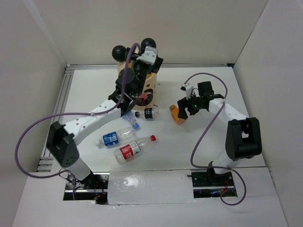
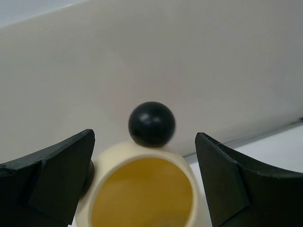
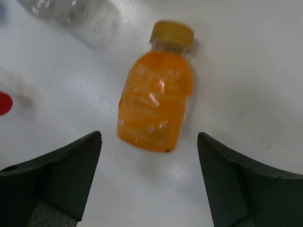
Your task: Put the plastic bottles in the bin
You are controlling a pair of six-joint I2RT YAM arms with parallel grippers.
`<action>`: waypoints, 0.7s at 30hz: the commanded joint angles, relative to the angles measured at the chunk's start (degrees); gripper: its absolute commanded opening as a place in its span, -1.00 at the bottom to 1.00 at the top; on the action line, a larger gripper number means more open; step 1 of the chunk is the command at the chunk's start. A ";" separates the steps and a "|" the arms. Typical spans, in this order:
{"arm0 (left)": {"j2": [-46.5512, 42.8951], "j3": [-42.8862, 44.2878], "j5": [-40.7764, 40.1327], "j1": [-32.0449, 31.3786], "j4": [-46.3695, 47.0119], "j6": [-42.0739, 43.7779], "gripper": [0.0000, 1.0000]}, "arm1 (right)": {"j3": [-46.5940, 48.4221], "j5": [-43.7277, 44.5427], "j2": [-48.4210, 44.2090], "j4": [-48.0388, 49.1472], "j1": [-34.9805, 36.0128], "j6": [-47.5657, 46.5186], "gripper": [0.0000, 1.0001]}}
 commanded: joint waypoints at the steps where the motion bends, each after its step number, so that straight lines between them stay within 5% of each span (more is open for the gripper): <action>1: -13.48 -3.36 -4.36 -3.76 -4.21 -5.30 1.00 | 7.03 2.45 5.26 4.44 2.30 3.76 0.78; 6: -28.78 -13.82 -2.97 -5.61 -40.12 -26.83 1.00 | 11.78 5.34 14.39 2.43 5.82 4.37 0.80; 8: -35.00 -21.73 -0.34 -5.61 -47.20 -35.19 1.00 | 12.49 6.58 16.69 1.81 6.44 4.37 0.80; 12: -41.53 -32.28 13.80 -6.14 -54.88 -38.90 0.98 | 13.90 8.51 20.12 -0.47 6.97 4.90 0.76; 16: -40.42 -38.62 28.47 -8.50 -52.34 -36.37 1.00 | 12.58 9.66 19.52 -0.48 7.50 5.43 0.34; 17: -39.10 -38.63 29.20 -9.39 -50.50 -35.40 1.00 | 12.58 9.66 18.81 -1.44 7.50 5.43 0.04; 21: -27.60 -37.76 26.67 -15.27 -49.08 -31.96 1.00 | 13.63 4.85 13.72 -5.48 5.92 3.32 -0.56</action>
